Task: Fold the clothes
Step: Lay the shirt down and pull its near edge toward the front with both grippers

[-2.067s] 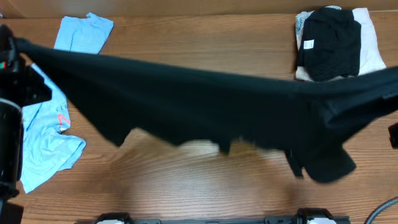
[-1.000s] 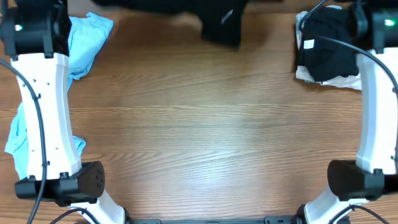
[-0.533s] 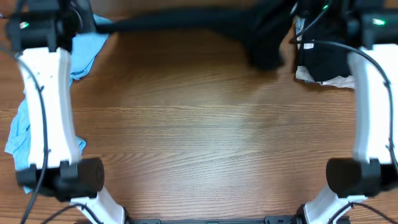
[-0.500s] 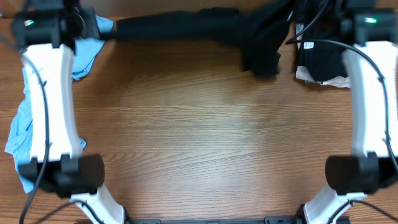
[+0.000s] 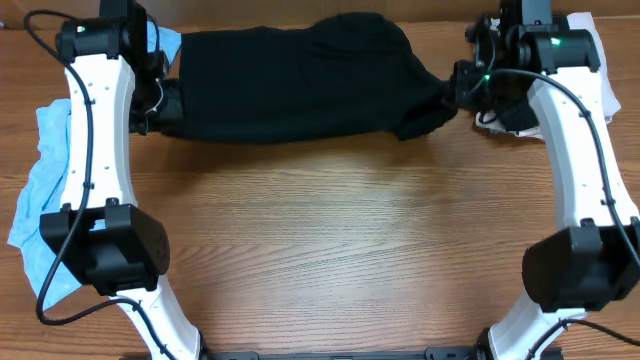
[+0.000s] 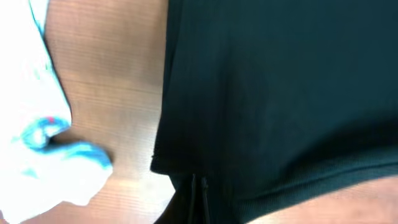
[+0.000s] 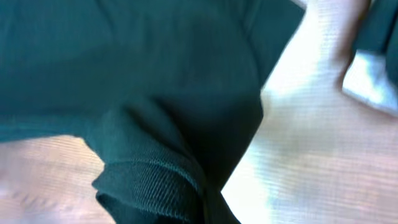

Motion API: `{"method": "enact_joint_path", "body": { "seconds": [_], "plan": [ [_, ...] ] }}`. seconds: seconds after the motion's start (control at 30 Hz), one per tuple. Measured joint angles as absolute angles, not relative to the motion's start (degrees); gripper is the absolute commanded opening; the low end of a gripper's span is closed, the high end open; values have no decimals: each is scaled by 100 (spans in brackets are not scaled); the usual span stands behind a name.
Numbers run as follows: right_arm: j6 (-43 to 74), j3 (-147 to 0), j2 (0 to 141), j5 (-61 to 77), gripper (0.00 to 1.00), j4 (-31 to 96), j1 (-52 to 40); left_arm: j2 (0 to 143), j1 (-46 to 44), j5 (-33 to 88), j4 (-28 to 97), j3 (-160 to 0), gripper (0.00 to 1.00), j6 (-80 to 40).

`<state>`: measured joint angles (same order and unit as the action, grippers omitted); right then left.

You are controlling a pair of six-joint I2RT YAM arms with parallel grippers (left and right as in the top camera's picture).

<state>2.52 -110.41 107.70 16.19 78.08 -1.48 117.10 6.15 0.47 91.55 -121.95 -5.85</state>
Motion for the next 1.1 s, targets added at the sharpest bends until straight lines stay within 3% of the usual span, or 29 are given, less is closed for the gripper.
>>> {"method": "enact_joint_path", "body": {
  "seconds": [0.23,0.43,0.67,0.83,1.1],
  "plan": [
    [307,-10949,10495,1623,4,8460,-145,11625,615,-21,9636,-12136,4,-587],
    [628,-9843,9603,1372,4,8206,-141,10812,615,-64,9590,-11153,5,-598],
    [943,-8064,8156,1293,4,7894,-115,9408,615,-84,8744,-9310,4,-816],
    [1098,-6969,7933,1293,4,7605,-115,8866,615,-113,8106,-7863,5,-1105],
    [1192,-6615,7933,1330,4,7002,-117,8825,615,-152,6838,-6121,4,-1820]
  ]
}}
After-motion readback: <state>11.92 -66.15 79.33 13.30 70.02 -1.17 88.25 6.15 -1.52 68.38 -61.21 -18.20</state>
